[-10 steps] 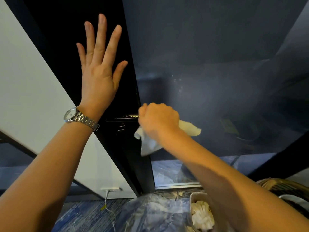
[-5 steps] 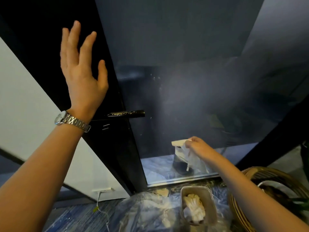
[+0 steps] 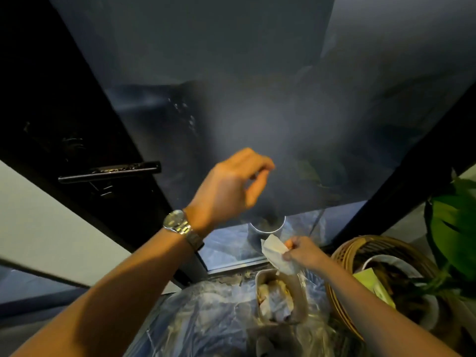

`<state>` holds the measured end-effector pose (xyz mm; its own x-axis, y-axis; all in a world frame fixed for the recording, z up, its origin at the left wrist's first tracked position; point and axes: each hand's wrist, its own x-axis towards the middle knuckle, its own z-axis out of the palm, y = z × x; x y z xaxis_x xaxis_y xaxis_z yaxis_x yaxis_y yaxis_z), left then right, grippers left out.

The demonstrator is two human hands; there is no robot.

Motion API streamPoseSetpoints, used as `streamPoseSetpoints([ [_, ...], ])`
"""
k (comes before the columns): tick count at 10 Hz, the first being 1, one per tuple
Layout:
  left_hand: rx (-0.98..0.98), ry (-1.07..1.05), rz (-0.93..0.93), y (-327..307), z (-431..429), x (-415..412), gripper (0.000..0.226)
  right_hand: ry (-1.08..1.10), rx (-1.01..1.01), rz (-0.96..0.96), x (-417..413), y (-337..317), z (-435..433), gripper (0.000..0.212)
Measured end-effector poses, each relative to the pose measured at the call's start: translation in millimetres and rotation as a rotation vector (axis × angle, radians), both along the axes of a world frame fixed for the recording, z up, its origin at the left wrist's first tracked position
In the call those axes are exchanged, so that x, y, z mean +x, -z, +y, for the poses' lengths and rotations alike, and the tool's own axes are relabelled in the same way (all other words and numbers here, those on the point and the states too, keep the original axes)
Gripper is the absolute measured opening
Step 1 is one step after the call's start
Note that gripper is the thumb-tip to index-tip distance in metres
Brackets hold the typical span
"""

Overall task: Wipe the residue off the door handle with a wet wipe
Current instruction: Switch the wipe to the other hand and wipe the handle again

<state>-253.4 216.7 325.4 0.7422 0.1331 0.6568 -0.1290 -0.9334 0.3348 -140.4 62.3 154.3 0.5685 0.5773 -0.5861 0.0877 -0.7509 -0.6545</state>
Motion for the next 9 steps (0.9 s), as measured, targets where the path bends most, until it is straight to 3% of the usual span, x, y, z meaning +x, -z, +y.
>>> streamPoseSetpoints([
  [2,-0.047,0.148,0.555,109,-33,27,0.02,-0.041,0.093,0.012,9,12,-11,0.03],
  [3,-0.091,0.087,0.865,147,-41,34,0.019,-0.017,0.109,0.046,14,14,-17,0.029],
  [5,-0.153,-0.012,1.038,173,-63,51,0.02,-0.022,0.19,0.068,29,24,-33,0.01],
  [7,-0.211,0.003,1.104,187,-81,60,0.025,-0.118,0.071,-0.071,35,40,-46,0.025],
  [9,-0.265,0.018,1.2,202,-87,57,0.03,-0.221,-0.05,-0.064,39,59,-58,0.043],
])
